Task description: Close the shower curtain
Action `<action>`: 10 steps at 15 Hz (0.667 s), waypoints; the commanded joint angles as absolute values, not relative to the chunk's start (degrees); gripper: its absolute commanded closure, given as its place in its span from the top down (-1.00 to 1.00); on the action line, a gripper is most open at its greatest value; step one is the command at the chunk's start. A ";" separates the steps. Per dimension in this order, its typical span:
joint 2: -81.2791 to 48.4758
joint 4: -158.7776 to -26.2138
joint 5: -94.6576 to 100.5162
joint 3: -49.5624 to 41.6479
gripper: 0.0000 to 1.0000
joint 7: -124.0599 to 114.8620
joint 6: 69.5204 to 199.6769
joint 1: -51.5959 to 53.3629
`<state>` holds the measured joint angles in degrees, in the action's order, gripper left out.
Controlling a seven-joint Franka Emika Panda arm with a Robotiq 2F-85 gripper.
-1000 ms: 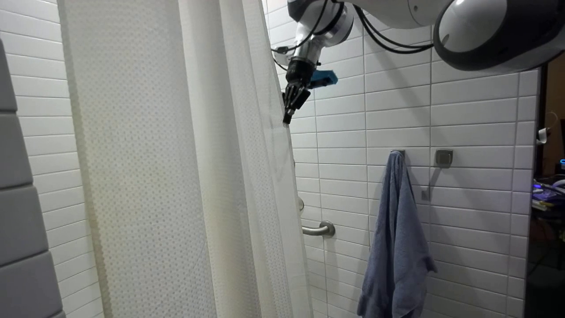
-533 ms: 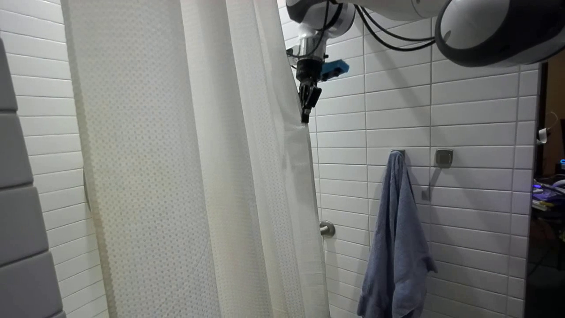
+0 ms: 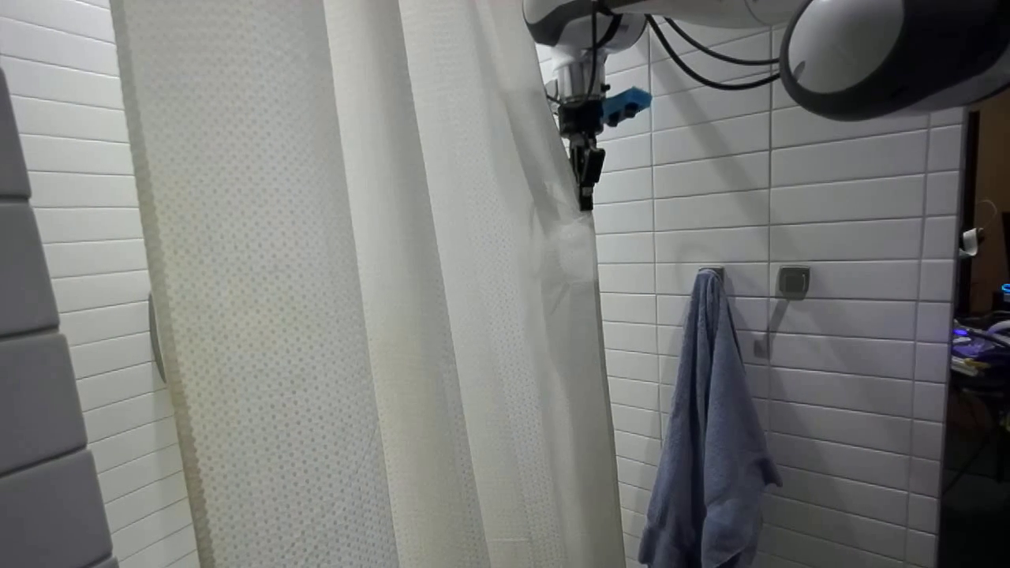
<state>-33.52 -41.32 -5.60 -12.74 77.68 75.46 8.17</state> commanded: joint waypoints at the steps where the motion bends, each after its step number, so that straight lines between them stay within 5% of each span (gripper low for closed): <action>1: -33.78 -39.87 -2.31 -14.94 -0.99 75.66 73.37 8.21; 10: -34.29 -37.57 0.66 -18.80 -0.99 70.98 70.90 7.58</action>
<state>-33.52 -39.69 -1.14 -17.47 73.08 72.83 7.50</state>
